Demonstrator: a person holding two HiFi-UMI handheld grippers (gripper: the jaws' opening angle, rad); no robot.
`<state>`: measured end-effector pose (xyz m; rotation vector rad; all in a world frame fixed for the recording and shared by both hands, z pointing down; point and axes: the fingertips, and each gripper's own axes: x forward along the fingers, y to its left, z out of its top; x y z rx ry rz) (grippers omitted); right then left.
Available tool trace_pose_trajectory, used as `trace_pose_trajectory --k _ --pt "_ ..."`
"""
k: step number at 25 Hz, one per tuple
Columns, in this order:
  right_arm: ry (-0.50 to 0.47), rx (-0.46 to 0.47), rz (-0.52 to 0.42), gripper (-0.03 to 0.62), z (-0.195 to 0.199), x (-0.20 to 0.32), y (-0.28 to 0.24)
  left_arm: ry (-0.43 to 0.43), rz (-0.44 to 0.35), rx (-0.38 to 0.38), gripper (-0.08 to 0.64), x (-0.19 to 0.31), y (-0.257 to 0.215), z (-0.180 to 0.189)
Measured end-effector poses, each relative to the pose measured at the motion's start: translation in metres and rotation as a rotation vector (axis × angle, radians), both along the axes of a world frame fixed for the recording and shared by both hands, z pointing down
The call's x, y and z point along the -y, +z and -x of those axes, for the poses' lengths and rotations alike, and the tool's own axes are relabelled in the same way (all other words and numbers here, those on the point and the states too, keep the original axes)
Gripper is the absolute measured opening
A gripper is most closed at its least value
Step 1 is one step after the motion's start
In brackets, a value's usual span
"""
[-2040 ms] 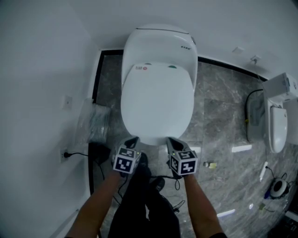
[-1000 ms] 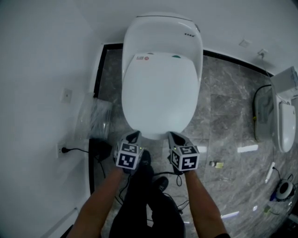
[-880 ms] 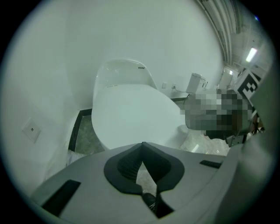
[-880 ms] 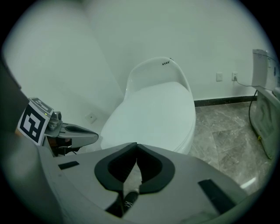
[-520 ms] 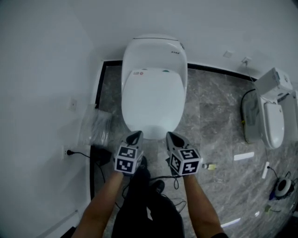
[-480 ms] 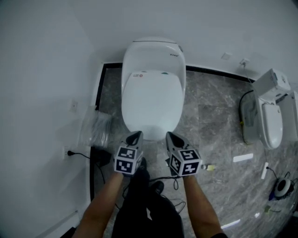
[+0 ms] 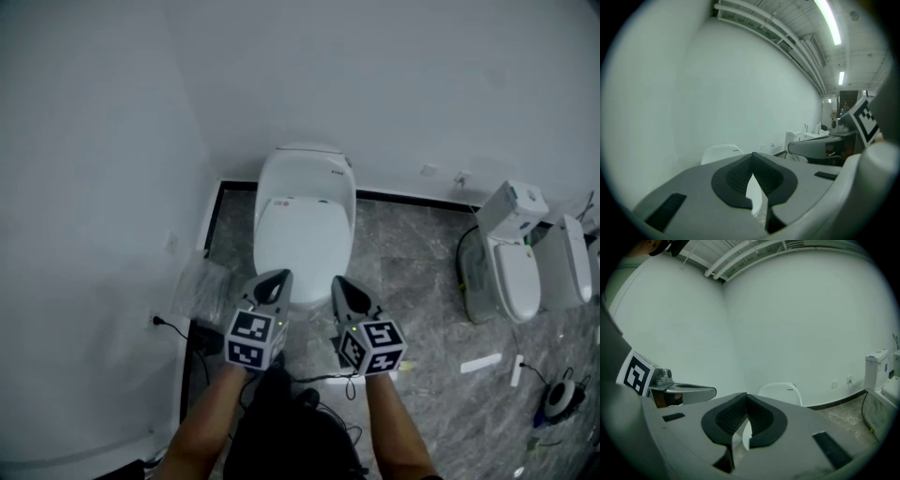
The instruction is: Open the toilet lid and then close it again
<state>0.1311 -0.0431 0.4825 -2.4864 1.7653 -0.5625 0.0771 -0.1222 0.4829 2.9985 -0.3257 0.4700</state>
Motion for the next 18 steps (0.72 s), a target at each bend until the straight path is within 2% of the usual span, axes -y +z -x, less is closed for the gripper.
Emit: trace_pose_trajectory --k 8,18 --pt "0.005 -0.072 -0.104 0.012 0.031 -0.014 -0.092 0.047 -0.018 -0.058 0.008 -0.033 -0.08 0.028" --pt "0.077 -0.102 -0.136 0.011 0.078 -0.028 -0.134 0.139 -0.027 -0.078 0.008 -0.041 -0.121 0.071"
